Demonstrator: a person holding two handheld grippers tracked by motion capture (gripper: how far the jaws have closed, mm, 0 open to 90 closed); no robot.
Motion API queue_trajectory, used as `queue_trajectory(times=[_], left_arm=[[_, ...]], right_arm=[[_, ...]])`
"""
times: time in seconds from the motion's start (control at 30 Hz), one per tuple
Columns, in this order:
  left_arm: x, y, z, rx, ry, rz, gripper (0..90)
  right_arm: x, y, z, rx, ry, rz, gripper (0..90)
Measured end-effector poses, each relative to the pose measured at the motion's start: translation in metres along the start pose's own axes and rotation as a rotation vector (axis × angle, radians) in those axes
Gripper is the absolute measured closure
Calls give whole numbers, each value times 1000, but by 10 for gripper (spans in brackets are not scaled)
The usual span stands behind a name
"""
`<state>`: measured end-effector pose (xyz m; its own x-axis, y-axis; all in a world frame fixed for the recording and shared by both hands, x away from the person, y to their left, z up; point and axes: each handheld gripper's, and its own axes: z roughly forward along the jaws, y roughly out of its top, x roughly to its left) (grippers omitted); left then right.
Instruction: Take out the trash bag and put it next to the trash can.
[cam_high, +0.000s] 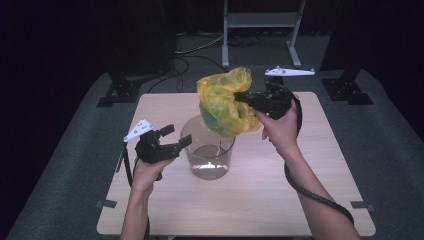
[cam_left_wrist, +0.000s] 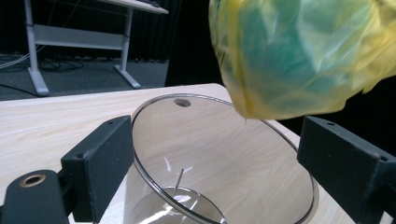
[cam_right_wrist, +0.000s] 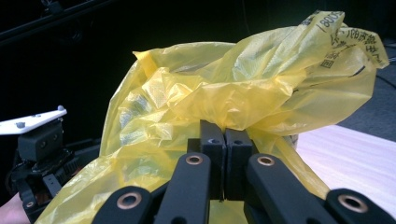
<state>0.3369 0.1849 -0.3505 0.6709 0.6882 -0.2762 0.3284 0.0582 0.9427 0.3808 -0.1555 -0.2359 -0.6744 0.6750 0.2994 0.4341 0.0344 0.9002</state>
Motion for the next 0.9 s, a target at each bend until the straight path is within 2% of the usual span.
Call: queue_trajectory(times=[0.07,0.4,0.9], left_arm=[[0,-1,0,-2,-10,-11,99],[-2,0,-1,-4,-5,-7,88],[0,0,-1,-4,4,-7,88]], right_arm=[[-1,3,-4,-4,-10,-1,900],[-13,8,-19,-15,-56,12,900],[-37,2,-28,-17,-102,56,900]])
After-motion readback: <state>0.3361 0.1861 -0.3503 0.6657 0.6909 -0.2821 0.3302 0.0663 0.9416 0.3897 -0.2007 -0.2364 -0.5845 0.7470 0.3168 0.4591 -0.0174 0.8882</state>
